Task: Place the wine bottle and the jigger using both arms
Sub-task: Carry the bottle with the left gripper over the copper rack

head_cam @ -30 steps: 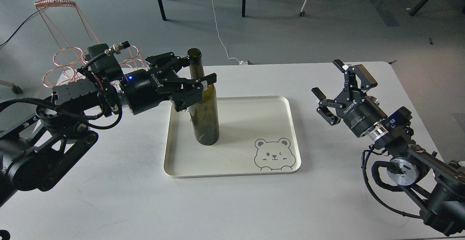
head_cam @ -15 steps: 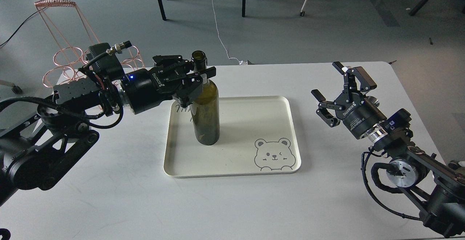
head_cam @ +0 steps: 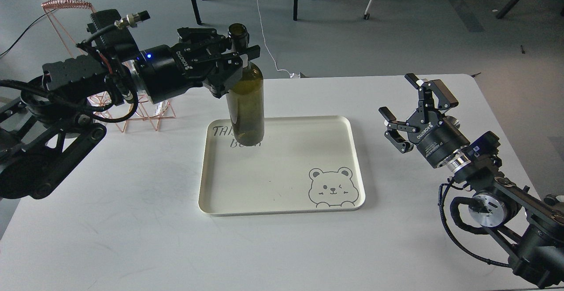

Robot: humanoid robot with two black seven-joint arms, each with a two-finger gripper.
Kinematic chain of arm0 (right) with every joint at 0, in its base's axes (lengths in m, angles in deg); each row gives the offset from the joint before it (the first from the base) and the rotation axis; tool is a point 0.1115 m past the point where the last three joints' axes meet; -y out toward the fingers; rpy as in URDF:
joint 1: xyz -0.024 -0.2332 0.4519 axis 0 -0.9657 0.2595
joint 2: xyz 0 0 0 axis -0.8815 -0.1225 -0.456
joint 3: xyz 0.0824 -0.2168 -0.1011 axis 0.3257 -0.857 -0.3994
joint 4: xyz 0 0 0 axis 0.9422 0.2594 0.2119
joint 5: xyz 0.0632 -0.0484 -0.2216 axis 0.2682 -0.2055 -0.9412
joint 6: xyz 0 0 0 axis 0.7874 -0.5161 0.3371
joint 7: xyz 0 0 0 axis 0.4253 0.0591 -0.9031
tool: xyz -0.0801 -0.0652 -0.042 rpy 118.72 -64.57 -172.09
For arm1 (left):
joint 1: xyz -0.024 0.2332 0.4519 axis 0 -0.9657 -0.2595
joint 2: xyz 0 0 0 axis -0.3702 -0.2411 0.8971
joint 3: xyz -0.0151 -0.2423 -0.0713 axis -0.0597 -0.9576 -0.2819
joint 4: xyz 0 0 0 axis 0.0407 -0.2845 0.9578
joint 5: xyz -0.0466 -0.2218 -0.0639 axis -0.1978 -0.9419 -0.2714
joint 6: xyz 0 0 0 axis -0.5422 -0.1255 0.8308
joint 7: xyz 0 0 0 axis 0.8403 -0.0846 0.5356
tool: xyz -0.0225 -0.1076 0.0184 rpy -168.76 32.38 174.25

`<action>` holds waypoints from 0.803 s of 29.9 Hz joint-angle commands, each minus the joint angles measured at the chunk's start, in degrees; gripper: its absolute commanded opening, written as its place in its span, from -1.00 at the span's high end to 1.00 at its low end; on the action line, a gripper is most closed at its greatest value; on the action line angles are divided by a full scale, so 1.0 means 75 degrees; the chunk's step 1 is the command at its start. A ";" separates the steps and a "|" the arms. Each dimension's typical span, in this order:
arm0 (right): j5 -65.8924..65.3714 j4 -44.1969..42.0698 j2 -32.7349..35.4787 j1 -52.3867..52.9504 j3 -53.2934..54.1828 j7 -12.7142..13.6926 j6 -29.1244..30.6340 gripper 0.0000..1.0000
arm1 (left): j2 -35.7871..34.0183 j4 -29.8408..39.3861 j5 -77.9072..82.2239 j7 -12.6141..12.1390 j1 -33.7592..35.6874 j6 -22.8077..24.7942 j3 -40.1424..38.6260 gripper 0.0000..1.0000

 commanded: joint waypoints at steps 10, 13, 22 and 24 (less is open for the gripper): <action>-0.0023 0.0003 0.0002 -0.0023 -0.0013 -0.0015 -0.0015 -0.98 | -0.1523 -0.2675 -0.1241 0.0000 0.1903 0.0271 0.0036 0.56; -0.0023 0.0003 0.0002 -0.0023 -0.0013 -0.0004 -0.0015 -0.98 | -0.1629 -0.3122 -0.1241 0.0000 0.1904 0.0271 0.0048 0.55; -0.0023 0.0003 -0.0010 -0.0023 -0.0025 -0.0004 -0.0015 -0.98 | -0.1723 -0.3438 -0.1358 0.0000 0.1833 0.0247 0.0540 0.55; -0.0023 -0.0008 -0.0010 -0.0023 -0.0025 -0.0004 -0.0015 -0.98 | -0.1711 -0.3532 -0.1358 0.0000 0.1821 0.0236 0.0540 0.55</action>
